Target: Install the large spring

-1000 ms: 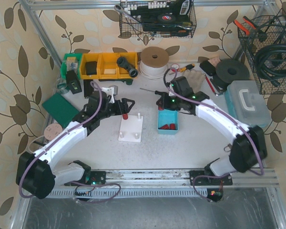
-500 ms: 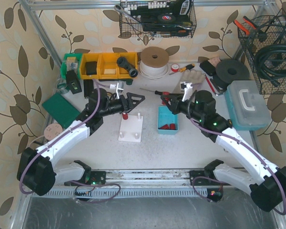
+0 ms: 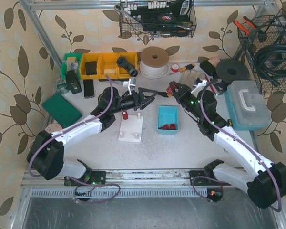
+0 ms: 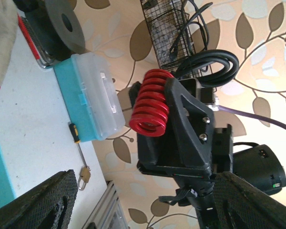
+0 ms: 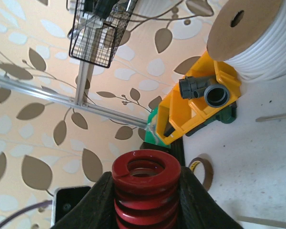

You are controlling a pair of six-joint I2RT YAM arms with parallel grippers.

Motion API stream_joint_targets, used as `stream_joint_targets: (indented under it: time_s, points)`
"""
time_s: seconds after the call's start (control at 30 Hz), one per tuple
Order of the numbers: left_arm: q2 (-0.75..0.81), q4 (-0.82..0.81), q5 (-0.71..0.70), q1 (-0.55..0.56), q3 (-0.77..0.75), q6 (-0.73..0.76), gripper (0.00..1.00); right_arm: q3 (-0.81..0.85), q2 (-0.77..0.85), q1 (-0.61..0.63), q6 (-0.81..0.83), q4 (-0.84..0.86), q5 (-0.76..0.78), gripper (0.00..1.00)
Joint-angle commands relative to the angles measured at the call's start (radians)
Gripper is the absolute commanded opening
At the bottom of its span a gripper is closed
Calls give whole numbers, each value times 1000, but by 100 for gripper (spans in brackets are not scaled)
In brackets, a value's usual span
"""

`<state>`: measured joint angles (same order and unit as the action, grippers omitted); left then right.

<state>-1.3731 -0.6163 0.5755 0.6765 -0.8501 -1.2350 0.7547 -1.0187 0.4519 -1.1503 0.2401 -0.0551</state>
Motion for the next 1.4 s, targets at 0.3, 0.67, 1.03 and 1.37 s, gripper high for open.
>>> stream_joint_targets:
  time_s: [0.3, 0.67, 1.03, 1.37]
  points:
    - [13, 97, 28, -2, -120, 98, 77, 164, -160, -88, 272, -164, -484, 0]
    - [66, 465, 71, -21, -141, 305, 77, 362, -336, -91, 704, -816, -424, 0]
    - [-20, -39, -17, 5, 59, 36, 75, 193, -272, -96, -61, -469, -418, 0]
    - [-12, 93, -142, 50, -8, 131, 72, 104, -179, -96, -461, -369, -287, 0]
